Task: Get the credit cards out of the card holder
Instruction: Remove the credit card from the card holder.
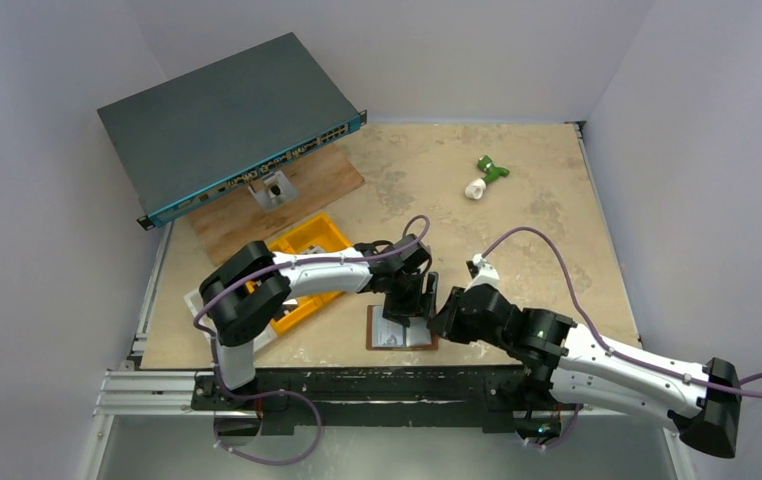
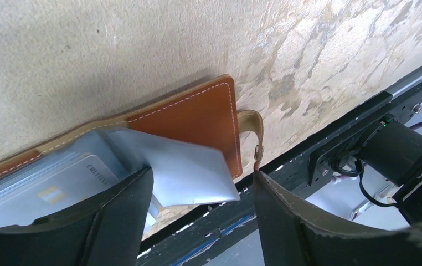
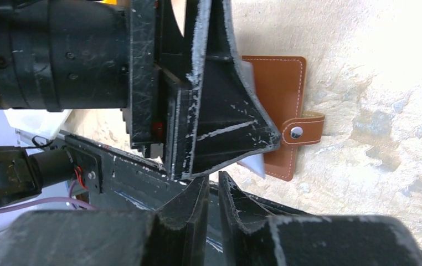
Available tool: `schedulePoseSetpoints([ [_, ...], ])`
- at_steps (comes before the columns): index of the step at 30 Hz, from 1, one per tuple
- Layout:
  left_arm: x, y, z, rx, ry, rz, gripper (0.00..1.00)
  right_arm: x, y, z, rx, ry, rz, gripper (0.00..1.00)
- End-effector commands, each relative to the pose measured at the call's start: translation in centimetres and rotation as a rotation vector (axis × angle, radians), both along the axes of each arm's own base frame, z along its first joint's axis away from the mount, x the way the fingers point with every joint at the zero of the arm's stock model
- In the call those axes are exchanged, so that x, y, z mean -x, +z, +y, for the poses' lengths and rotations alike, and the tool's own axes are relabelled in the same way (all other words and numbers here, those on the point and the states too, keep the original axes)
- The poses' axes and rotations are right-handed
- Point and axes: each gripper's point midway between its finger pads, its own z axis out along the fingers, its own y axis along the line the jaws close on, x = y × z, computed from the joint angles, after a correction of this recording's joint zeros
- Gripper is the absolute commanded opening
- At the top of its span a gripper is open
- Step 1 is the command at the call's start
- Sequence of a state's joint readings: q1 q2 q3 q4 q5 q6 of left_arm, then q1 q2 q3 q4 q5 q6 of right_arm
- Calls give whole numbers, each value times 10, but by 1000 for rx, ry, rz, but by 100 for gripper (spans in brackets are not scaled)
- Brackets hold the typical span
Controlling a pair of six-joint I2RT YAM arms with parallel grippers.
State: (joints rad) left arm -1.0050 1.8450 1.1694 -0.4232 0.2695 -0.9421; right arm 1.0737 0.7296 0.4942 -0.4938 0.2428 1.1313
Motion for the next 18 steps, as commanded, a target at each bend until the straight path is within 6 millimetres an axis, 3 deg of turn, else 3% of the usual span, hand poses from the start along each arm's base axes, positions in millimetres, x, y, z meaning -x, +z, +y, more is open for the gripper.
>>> schedulePoseSetpoints([
  [1, -1, 16, -22, 73, -29, -3, 69, -2, 6, 6, -20, 28, -32, 13],
  [7, -2, 21, -21, 71, -33, -13, 75, -2, -4, 18, -21, 57, -18, 12],
  [11, -2, 26, -21, 73, -38, -22, 76, 8, -26, 23, -75, 54, 57, 10],
  [18, -2, 29, -18, 72, -42, -28, 77, 2, -55, 6, -75, -73, 73, 7],
])
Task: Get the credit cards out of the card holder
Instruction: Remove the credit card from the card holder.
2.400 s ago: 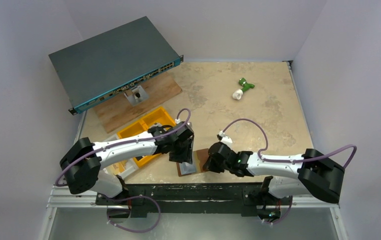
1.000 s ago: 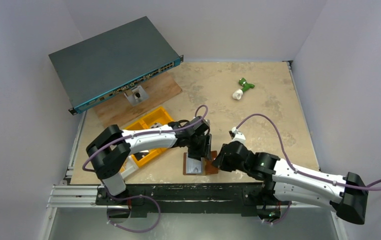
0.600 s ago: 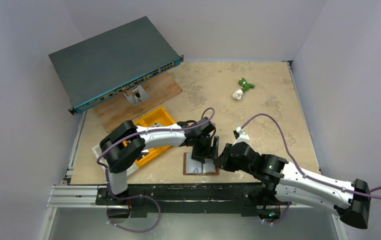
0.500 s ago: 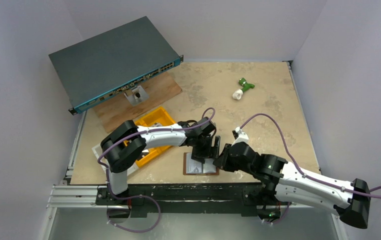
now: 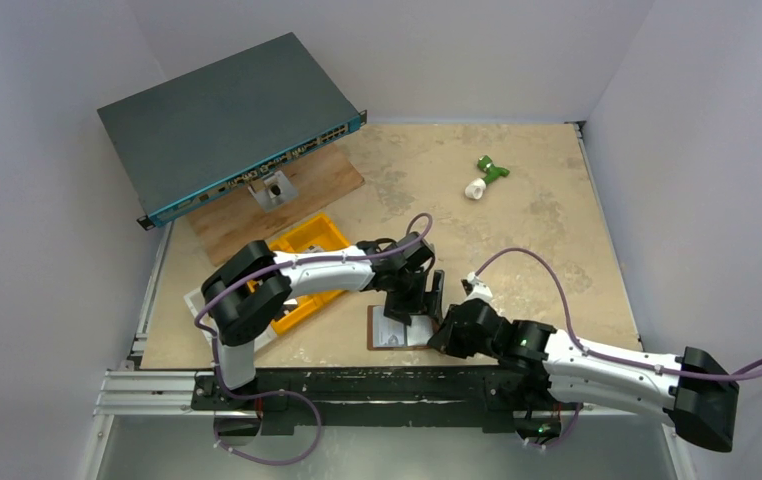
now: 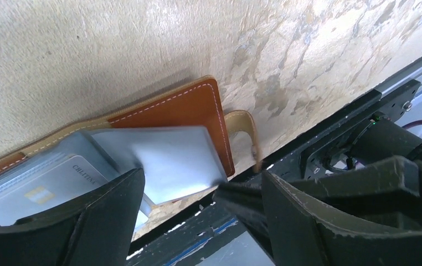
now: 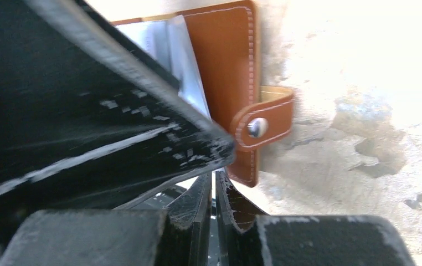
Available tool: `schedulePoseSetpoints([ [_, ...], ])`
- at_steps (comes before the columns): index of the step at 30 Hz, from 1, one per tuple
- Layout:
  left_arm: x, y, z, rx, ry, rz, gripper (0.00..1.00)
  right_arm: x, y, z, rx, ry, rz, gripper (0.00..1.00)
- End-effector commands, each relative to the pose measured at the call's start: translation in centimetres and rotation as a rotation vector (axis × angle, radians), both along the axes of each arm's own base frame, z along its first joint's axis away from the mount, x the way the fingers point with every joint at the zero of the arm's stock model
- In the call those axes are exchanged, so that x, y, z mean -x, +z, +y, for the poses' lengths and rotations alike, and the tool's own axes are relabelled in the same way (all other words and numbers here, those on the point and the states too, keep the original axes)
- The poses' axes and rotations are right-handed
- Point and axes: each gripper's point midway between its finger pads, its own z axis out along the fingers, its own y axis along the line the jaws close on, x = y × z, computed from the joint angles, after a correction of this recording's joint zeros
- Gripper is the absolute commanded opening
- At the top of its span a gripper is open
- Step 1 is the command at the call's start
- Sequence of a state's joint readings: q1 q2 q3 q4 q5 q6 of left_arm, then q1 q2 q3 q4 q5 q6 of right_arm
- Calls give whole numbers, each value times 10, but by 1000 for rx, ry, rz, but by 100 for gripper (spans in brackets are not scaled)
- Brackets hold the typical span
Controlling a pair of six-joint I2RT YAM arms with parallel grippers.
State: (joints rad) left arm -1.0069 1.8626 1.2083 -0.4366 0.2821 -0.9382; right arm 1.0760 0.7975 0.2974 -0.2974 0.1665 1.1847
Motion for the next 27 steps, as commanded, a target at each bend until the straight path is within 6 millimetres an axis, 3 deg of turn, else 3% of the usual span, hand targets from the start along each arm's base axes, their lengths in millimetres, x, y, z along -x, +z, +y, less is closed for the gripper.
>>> schedulePoseSetpoints([
  [1, 0, 26, -10, 61, -33, -34, 77, -16, 5, 3, -76, -113, -32, 7],
  [8, -10, 49, 6, 53, -6, -104, 79, -14, -17, -8, -40, -186, 15, 7],
  [14, -16, 57, 48, 10, 48, -163, 78, -16, -9, 3, -52, -138, -1, 7],
  [20, -11, 31, 86, -34, 95, -138, 50, -22, 16, 24, -88, -59, -56, 12],
  [24, -8, 17, 98, -55, 109, -124, 41, -28, 34, 39, -131, -22, -94, 21],
  [27, -10, 14, 99, -58, 112, -127, 36, -30, 32, 49, -151, 2, -77, 24],
])
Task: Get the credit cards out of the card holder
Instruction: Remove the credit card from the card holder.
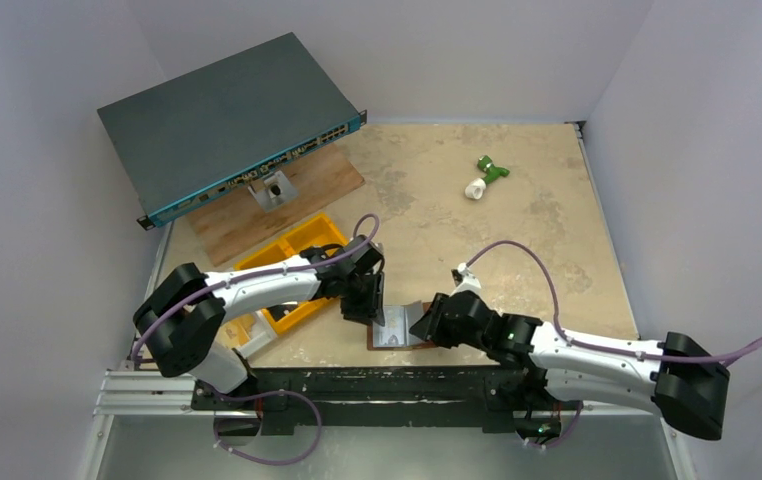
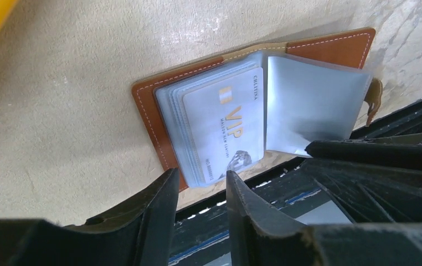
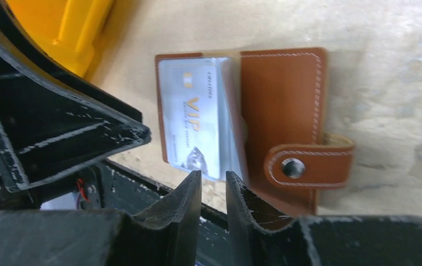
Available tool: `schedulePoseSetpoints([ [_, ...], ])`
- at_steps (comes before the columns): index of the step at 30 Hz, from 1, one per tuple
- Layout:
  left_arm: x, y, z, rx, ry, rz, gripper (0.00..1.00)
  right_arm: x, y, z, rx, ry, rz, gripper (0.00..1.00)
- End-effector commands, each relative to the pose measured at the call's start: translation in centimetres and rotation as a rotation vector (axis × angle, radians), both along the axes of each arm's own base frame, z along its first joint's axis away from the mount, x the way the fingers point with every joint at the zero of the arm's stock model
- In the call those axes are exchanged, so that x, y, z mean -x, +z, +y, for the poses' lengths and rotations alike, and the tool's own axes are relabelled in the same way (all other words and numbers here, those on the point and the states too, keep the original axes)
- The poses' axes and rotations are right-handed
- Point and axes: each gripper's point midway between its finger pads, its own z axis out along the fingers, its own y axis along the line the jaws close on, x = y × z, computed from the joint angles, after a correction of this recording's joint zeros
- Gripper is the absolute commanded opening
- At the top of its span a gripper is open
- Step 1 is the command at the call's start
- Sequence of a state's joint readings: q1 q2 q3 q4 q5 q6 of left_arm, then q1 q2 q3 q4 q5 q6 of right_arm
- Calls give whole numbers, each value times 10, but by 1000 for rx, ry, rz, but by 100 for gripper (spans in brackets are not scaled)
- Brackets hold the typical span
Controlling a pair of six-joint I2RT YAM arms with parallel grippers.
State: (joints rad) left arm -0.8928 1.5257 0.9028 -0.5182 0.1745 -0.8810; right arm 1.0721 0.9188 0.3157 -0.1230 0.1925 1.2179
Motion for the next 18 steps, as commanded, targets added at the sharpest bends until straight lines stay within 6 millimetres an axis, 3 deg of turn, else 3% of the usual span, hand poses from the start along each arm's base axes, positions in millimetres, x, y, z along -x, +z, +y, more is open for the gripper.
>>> schedulePoseSetpoints([
  [1, -10, 7, -7, 42, -4, -50, 34, -13, 21, 29, -93, 53, -42, 24],
  [11, -14, -2, -14, 43, -12, -40, 25, -33, -1, 30, -79, 61, 0, 27],
  [18, -13, -16, -18, 46, -14, -19, 18, -23, -18, 39, -92, 143, 50, 27],
])
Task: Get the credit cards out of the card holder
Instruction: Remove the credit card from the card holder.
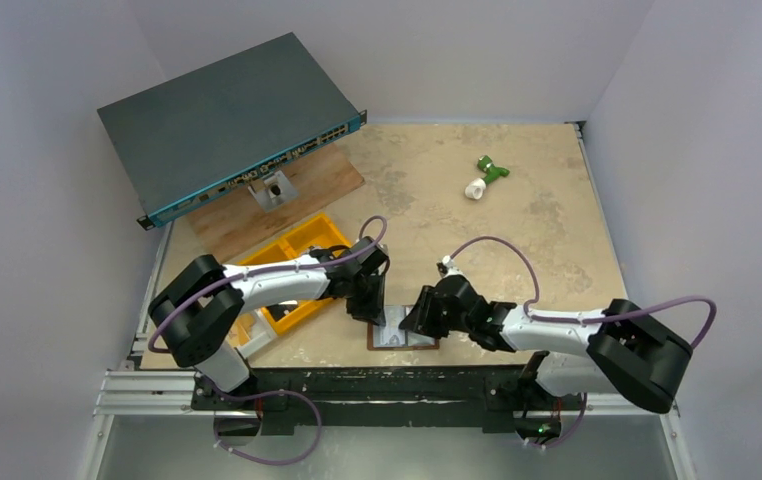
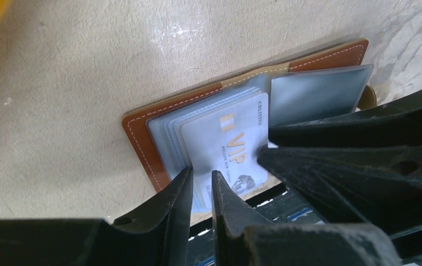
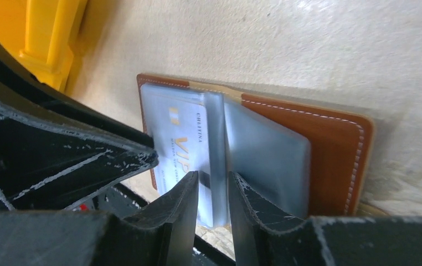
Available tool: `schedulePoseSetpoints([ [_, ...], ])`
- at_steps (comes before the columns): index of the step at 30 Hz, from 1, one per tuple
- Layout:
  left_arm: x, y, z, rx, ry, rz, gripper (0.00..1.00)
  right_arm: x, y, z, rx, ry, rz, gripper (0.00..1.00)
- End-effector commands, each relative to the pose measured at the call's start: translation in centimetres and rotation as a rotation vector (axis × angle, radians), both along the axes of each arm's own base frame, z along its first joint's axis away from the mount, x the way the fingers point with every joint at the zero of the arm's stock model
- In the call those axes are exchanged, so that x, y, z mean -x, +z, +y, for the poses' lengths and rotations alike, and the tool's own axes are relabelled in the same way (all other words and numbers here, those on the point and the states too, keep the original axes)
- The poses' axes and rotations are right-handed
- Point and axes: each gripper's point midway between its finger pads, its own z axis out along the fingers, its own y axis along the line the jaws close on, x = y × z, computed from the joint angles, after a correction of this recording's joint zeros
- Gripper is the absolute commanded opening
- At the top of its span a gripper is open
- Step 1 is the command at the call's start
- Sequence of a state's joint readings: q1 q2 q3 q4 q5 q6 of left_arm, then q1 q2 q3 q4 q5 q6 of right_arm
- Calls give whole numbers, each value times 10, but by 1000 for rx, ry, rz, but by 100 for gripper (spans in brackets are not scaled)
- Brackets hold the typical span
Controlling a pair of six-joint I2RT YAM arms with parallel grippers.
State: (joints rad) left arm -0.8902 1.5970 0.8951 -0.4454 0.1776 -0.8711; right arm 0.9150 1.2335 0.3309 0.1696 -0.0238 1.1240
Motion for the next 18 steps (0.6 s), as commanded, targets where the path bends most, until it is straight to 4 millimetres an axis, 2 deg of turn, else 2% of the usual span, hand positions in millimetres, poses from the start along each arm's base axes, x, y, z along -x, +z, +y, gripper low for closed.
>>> schedulePoseSetpoints([
  [1, -6, 0, -12, 50, -6, -14, 17, 3, 6, 17, -64, 86, -15, 27],
  [7, 8, -9, -8, 23, 5, 29, 9, 22, -6, 23, -80, 200, 30, 26],
  [13, 35, -18, 17, -33, 66, 61, 2, 41, -9, 24, -134, 274, 68, 26],
  [18, 44, -25, 35, -78, 110, 52, 0, 49, -4, 23, -206, 282, 65, 32],
])
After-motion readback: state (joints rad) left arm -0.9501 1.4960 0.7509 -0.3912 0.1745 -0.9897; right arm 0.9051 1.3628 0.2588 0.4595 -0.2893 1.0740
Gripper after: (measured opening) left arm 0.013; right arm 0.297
